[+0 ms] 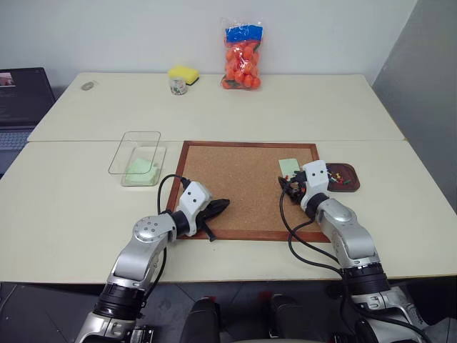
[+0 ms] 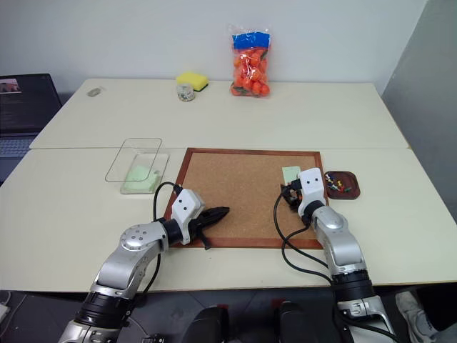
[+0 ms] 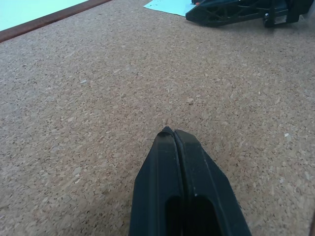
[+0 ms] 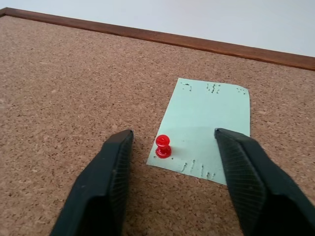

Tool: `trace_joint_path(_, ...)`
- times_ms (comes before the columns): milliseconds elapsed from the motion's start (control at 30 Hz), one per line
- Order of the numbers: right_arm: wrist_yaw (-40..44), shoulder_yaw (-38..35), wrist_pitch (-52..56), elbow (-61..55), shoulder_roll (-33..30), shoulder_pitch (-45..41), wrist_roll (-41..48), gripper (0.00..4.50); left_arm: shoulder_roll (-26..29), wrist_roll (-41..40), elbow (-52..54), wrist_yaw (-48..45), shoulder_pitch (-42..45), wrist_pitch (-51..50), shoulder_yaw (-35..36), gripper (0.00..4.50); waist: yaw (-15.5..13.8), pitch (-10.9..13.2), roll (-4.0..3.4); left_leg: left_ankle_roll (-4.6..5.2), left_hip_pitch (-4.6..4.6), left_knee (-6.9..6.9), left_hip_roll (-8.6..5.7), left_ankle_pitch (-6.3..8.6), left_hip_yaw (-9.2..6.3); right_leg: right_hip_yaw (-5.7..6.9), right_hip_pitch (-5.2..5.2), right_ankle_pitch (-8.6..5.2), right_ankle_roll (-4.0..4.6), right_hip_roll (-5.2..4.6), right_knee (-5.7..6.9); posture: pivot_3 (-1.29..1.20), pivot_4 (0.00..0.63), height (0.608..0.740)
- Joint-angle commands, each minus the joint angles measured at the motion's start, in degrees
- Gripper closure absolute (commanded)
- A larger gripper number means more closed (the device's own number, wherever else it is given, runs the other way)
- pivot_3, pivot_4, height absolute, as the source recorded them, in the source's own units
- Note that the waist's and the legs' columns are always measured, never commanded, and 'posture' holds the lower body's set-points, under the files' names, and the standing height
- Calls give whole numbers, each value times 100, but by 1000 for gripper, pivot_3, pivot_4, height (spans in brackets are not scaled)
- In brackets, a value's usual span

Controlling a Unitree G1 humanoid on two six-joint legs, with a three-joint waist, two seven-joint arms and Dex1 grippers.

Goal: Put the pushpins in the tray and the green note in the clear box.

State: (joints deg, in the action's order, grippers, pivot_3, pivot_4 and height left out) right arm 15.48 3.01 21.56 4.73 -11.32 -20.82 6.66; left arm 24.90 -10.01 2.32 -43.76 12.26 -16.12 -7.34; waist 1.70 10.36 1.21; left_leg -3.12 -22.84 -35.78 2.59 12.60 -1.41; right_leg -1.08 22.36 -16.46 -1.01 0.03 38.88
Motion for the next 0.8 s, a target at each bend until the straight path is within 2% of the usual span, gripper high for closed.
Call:
trace_joint_path(33,-59,-79,-146,-12,-63,13,-113,2638,48,69,-117,-44,-113,-108,-130,4500,0,0,0,0,0,0,0,0,0,0,0,0,0,0,0,0,150,740)
trace_joint_path(367,-2,-72,-216,-8,-58,27,-139,4474,53,74,-118,-42,-120,-102,-126,4500,-8,0,0,0,-1,-1,-2,0,0,0,-1,0,0,-1,0,0,150,740)
trace_joint_path(800,-5,-411,-766,-451,151,196,236,4474,28,73,-134,-45,-85,-126,-143,4500,-19,0,0,0,-3,-1,-2,0,-2,0,-1,0,0,-2,-2,0,150,740)
